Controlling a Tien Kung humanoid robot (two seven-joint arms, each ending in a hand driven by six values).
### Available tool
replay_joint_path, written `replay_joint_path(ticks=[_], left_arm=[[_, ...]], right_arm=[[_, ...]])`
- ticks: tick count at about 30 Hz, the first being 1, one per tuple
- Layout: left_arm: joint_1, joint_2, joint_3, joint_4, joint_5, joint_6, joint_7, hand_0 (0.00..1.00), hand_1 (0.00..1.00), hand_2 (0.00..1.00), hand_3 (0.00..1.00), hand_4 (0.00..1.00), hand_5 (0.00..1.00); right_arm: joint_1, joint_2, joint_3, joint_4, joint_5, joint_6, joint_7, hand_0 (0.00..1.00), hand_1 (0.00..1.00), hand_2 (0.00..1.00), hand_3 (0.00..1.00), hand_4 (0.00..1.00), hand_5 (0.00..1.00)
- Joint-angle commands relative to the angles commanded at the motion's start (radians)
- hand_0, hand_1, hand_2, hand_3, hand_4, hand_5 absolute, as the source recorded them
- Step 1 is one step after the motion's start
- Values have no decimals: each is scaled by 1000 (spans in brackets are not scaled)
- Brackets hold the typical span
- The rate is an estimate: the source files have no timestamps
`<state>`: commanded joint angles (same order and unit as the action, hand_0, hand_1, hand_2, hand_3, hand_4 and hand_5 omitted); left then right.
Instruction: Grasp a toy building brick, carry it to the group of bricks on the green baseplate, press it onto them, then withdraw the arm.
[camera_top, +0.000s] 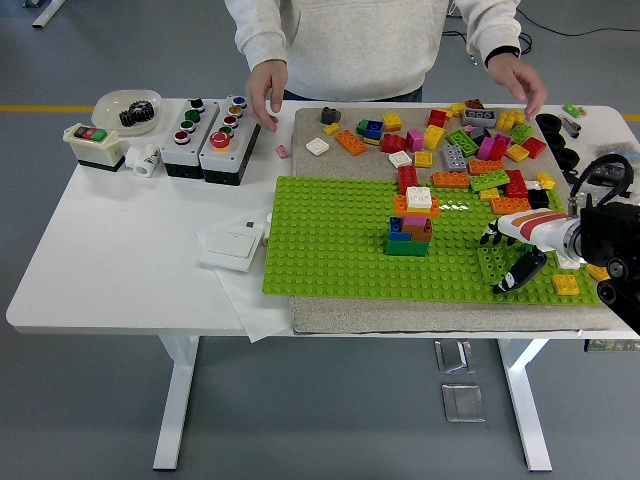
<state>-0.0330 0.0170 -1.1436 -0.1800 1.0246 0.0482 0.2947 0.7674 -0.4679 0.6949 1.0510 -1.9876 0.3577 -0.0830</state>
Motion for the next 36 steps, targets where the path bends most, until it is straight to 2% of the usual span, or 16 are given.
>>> replay_joint_path(ticks=[36], left_arm=[[-3, -1, 5, 0, -3, 1, 0, 855, 799, 803, 619, 693, 629]], right_arm=[[2, 18, -1, -56, -16, -25, 14, 728, 668, 714, 762, 998, 389]])
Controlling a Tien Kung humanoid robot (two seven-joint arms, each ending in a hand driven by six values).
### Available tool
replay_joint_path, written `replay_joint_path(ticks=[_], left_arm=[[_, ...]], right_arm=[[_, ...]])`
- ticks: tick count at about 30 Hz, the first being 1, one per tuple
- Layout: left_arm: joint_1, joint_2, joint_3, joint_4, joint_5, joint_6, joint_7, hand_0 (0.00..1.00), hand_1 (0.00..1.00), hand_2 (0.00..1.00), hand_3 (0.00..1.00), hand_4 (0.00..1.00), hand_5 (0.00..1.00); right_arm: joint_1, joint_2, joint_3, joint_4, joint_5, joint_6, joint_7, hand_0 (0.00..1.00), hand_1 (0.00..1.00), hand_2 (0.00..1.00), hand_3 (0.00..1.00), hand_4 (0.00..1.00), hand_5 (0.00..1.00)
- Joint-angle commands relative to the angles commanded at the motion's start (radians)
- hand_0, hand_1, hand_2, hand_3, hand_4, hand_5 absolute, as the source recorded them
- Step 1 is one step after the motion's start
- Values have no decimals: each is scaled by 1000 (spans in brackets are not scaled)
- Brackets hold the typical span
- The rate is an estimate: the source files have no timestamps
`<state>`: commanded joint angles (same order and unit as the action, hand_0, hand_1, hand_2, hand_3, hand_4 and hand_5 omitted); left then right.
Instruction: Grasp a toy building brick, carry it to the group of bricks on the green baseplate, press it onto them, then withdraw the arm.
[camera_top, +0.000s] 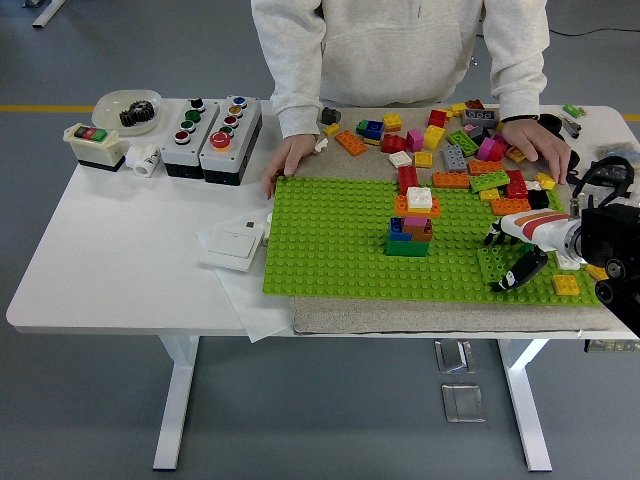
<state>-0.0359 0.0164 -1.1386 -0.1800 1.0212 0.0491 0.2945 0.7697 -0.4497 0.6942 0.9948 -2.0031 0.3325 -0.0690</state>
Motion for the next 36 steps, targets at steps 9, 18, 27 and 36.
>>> replay_joint_path(ticks=[9, 18, 27, 36], left_arm=[[3, 0, -3, 0, 7, 0, 1, 857, 800, 803, 619, 693, 630], [5, -1, -11, 0, 19, -1, 2, 856, 801, 803, 619, 693, 631], [4, -1, -13, 0, 23, 0, 1, 856, 801, 803, 620, 693, 633], [3, -2, -11, 0, 17, 0, 0, 858, 802, 803, 620, 693, 633]], right_arm=[[-4, 2, -1, -5, -6, -16, 5, 709, 647, 696, 726, 998, 384], [-11, 1, 0, -1, -7, -37, 15, 684, 627, 679, 662, 984, 376], [-22, -6, 7, 8, -9, -68, 23, 661, 609, 648, 611, 944, 352], [-29, -11, 13, 10, -13, -82, 28, 654, 608, 641, 601, 936, 343]])
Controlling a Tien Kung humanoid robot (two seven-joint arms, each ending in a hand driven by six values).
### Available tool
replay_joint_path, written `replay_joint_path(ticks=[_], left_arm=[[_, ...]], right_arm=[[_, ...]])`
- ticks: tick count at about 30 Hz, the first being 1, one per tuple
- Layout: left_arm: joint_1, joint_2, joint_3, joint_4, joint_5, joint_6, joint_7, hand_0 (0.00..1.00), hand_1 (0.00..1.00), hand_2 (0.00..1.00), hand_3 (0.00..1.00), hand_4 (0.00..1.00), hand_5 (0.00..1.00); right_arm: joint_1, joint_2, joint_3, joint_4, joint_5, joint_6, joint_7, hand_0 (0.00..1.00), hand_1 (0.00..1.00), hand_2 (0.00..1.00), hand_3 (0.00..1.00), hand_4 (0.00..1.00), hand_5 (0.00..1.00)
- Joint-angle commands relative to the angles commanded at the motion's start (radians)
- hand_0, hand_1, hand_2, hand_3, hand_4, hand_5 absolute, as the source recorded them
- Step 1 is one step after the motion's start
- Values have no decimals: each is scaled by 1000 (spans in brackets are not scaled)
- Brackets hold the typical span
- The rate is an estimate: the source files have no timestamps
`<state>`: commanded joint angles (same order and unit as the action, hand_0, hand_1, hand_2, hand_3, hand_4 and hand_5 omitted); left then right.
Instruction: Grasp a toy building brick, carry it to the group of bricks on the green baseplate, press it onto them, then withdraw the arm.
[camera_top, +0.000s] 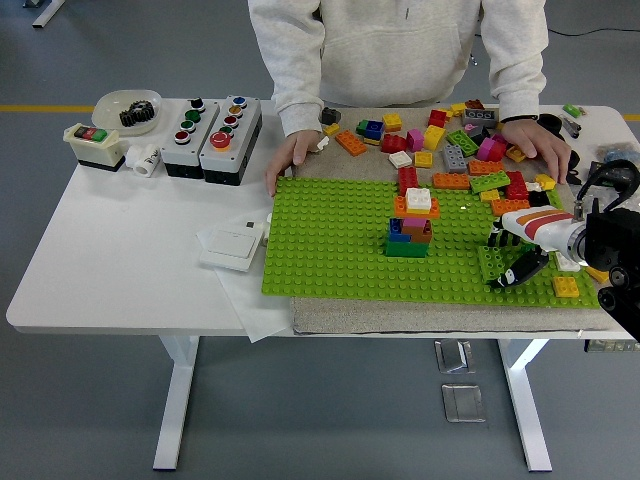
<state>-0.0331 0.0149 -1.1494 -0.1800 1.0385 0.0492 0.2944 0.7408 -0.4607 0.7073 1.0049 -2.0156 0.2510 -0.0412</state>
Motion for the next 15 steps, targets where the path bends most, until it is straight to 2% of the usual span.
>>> replay_joint_path(ticks=[13, 15], left_arm=[[-1, 0, 0, 0, -1, -2, 0, 858, 803, 804, 621, 694, 633], [-1, 1, 1, 0, -2, -2, 0, 858, 802, 804, 620, 693, 634]], right_arm=[[-1, -4, 3, 5, 4, -5, 5, 652, 606, 637, 606, 924, 328], [0, -4, 3, 6, 5, -8, 8, 635, 597, 615, 574, 900, 314]])
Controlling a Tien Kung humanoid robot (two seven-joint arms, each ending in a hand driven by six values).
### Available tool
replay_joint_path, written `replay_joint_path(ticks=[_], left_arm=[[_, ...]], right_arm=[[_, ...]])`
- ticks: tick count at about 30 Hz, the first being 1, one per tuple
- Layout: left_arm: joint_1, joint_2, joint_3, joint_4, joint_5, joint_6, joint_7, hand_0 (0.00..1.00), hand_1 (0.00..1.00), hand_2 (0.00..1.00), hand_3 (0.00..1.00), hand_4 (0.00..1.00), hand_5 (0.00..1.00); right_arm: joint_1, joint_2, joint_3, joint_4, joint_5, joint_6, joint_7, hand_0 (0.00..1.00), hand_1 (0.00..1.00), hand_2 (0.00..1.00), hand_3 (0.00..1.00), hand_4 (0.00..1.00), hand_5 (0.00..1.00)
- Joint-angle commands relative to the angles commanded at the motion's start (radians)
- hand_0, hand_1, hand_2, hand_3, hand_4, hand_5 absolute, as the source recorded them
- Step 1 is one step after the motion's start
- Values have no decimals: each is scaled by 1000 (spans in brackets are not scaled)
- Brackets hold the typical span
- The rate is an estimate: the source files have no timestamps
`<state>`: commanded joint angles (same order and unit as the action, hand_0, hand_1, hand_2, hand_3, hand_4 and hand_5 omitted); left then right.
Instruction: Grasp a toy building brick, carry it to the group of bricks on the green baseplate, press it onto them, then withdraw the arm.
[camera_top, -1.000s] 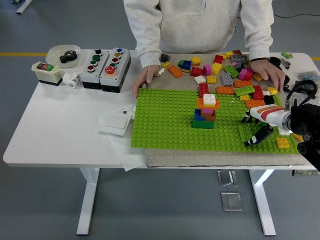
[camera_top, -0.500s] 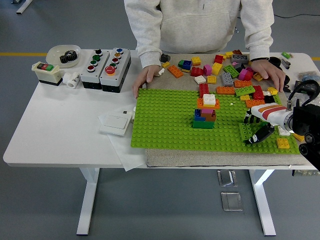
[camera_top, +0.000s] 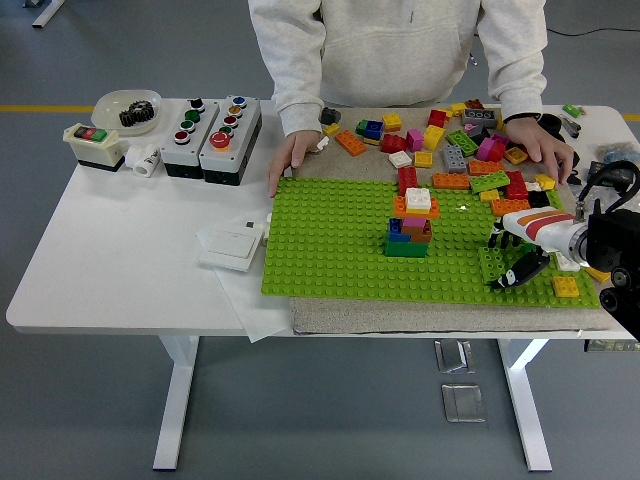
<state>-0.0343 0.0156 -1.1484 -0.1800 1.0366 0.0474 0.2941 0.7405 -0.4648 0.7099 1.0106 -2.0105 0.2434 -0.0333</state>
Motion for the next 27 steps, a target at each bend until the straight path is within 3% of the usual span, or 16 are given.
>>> replay_joint_path(ticks=[14, 27], left_arm=[[-2, 2, 2, 0, -5, -1, 0, 855, 799, 804, 619, 693, 633], [-1, 5, -6, 0, 1, 0, 0, 855, 800, 803, 622, 694, 634]], right_arm=[[2, -16, 23, 25, -1, -17, 10, 576, 529, 556, 521, 849, 285], [34, -62, 72, 93, 3, 15, -2, 511, 509, 540, 511, 840, 273]])
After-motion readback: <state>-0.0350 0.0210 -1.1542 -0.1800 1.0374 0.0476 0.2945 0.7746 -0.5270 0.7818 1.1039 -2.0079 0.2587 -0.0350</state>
